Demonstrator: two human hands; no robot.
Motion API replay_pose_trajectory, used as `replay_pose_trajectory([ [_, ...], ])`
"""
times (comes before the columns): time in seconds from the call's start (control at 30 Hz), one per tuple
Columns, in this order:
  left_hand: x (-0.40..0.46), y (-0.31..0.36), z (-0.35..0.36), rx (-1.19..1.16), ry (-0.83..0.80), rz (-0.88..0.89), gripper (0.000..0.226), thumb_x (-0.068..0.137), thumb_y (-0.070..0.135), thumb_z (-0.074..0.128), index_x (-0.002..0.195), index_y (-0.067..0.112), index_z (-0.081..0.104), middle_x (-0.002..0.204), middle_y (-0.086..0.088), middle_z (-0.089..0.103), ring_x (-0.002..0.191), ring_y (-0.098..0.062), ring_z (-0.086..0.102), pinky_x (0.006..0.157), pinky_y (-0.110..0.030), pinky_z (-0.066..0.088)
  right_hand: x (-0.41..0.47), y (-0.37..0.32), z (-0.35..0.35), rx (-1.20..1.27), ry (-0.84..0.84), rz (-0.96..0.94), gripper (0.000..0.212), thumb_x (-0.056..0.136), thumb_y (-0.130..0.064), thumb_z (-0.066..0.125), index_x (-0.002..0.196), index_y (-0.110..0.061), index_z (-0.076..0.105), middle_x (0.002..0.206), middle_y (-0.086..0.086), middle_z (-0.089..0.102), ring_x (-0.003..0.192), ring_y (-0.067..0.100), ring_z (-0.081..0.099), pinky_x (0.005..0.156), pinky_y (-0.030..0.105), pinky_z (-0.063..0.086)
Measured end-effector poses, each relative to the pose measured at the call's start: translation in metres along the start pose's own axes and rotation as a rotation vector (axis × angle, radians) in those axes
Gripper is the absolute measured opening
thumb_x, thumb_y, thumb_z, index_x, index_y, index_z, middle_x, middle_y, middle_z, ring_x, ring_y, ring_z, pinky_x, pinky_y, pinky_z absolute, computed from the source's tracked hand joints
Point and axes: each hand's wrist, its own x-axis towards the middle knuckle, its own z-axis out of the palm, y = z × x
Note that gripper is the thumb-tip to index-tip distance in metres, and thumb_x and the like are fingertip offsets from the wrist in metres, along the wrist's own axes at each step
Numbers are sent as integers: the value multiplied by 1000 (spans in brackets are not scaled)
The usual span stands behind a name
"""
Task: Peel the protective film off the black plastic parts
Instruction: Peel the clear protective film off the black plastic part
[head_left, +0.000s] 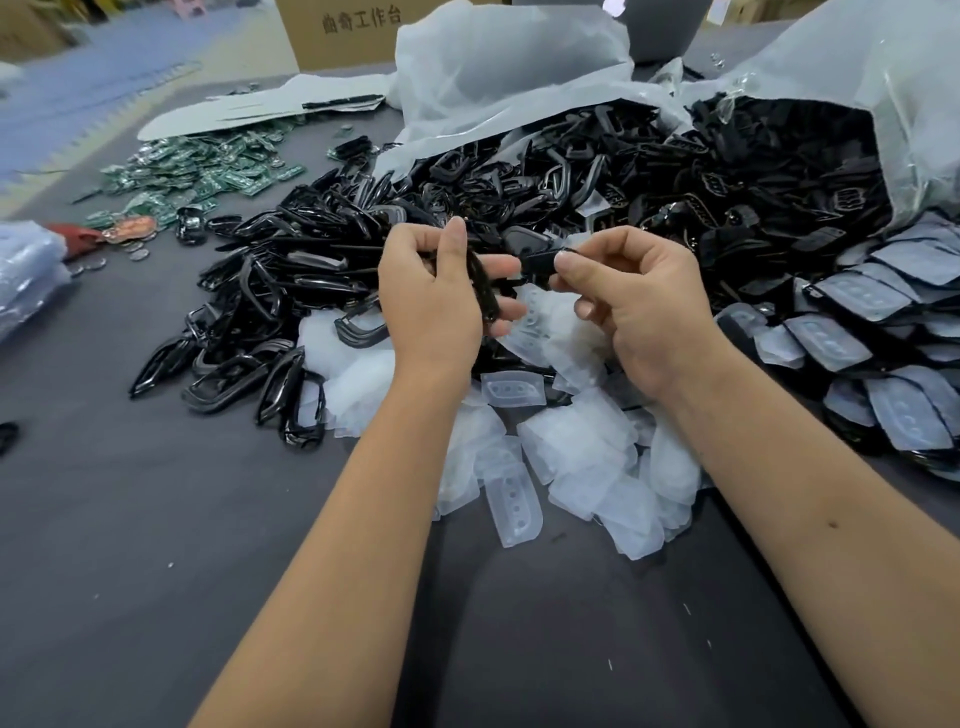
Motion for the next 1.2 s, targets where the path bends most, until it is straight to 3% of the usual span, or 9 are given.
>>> replay_pose_trajectory([
  [0.13,5,-3,-2,22,-42,-29,21,110,30,45,97,14,45,72,-3,76,38,-15,55,37,-21,38,-1,-2,-1,59,-51,-6,25,92,-1,71,76,-14,58,82,6,71,76,21,67,47,22,42],
  [0.27,4,-1,0,-82,-178,-159,10,108,18,50,107,10,55,95,-18,76,61,-23,71,51,-26,53,-3,-4,-2,49,-56,-56,32,94,2,57,70,-17,48,110,15,77,89,28,61,49,25,41],
  [0.37,2,-2,-1,-117,-202,-136,16,99,-6,54,109,4,61,91,-11,74,76,-20,75,67,-30,61,-2,-6,-3,55,-45,-76,33,94,-3,56,67,-19,47,98,13,77,85,27,60,48,25,38],
  [0.5,0,-2,-3,-145,-126,-99,14,93,-9,65,101,3,62,88,-20,74,77,-23,77,64,-26,60,1,-5,-5,51,-47,-80,34,97,-26,71,67,-18,58,73,5,59,68,15,48,47,23,32],
  [0.57,1,-3,-3,-113,-70,-83,11,93,-5,67,97,3,62,90,-27,72,71,-28,77,62,-29,60,3,-2,-5,41,-39,-91,25,98,-22,71,75,-14,65,75,6,59,69,14,49,49,24,38],
  [0.63,2,-6,-3,-30,-17,-36,8,95,-1,66,92,5,61,83,-22,73,65,-29,76,62,-38,63,5,1,-6,-48,-31,-136,13,96,-2,68,87,-11,69,81,7,62,68,17,53,55,26,46],
  [0.7,2,-8,-2,61,16,21,8,94,-1,65,93,6,62,77,-16,72,62,-25,76,67,-45,65,4,4,-7,-169,-42,-204,18,91,8,67,96,-10,67,82,8,65,63,18,56,60,29,51],
  [1.0,-2,-13,9,68,-30,33,16,95,-3,64,98,8,75,71,-5,73,62,-24,76,72,-44,66,5,9,-5,-313,2,-287,2,88,-9,80,90,-9,79,66,-3,72,54,12,60,48,21,45],
  [1.2,-4,-13,15,-39,-96,-14,26,95,-10,53,99,1,77,88,-23,71,77,-30,77,71,-37,65,7,11,-3,-443,42,-354,6,85,-14,85,90,-13,82,74,-1,77,62,11,69,58,20,50],
])
